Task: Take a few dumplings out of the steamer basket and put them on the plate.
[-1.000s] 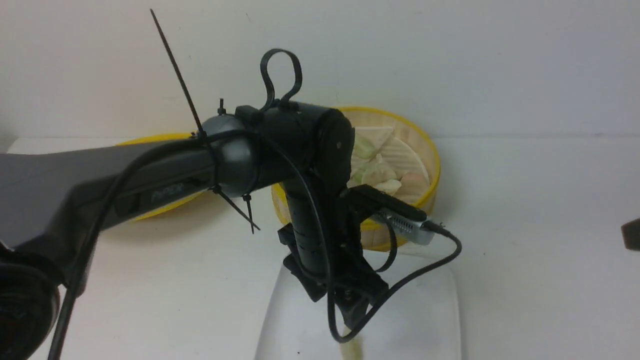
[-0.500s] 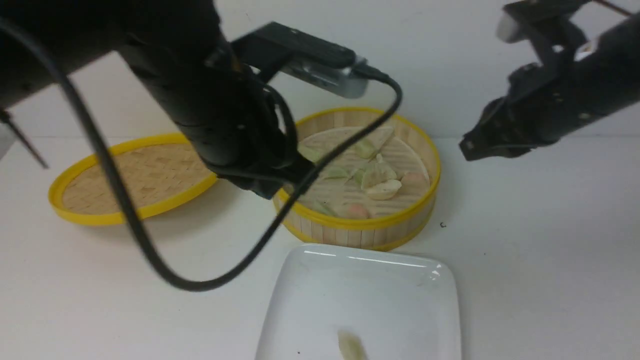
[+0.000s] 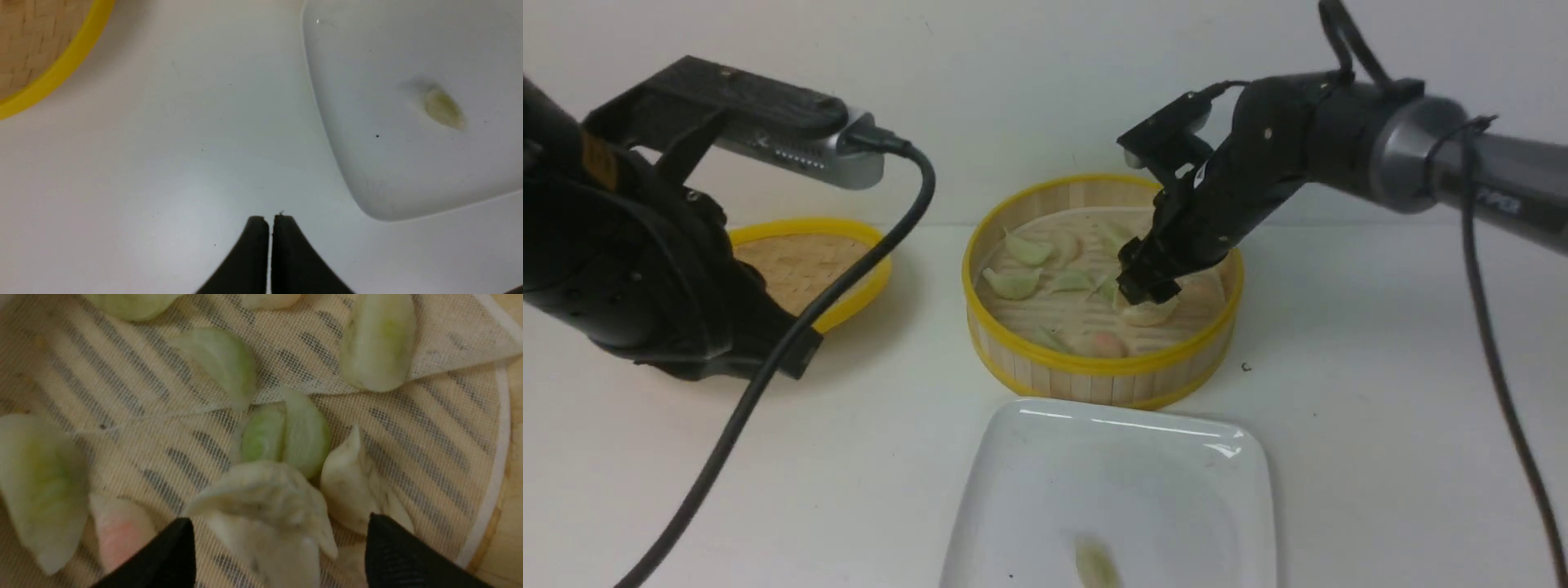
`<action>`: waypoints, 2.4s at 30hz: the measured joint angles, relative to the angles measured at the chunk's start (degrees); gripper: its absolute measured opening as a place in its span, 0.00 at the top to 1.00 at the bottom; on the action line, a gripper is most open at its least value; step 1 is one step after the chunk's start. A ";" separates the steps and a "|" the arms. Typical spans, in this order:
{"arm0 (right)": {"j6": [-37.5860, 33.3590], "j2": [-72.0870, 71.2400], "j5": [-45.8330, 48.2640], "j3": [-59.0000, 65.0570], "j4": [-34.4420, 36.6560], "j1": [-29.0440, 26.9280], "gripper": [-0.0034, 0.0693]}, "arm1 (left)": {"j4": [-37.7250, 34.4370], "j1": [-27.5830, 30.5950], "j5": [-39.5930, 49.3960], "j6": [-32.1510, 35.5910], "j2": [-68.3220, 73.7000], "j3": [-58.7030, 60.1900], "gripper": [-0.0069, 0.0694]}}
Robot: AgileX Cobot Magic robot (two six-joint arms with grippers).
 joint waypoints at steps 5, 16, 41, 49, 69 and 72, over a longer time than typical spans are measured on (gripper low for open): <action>0.34 3.86 -1.96 -2.27 1.68 0.45 0.33 | 1.61 0.00 0.05 -0.06 -4.04 0.63 0.92; 4.40 -0.24 9.82 -7.34 2.61 0.51 0.74 | 2.05 0.00 0.16 -0.24 -6.08 0.67 0.92; 9.00 -23.66 4.15 35.46 9.94 13.21 0.72 | 0.74 0.00 0.16 -0.39 -6.14 0.68 0.92; 12.81 -20.89 4.09 30.86 7.95 13.29 0.30 | 0.69 0.00 0.16 0.00 -6.14 0.68 0.92; 44.31 -81.89 1.95 44.51 -24.15 13.29 0.97 | 0.04 0.00 -1.07 0.00 -6.14 0.73 0.92; 46.14 -96.11 -8.19 57.64 -27.81 13.29 0.97 | -1.15 0.00 -1.79 0.00 -6.14 0.73 0.92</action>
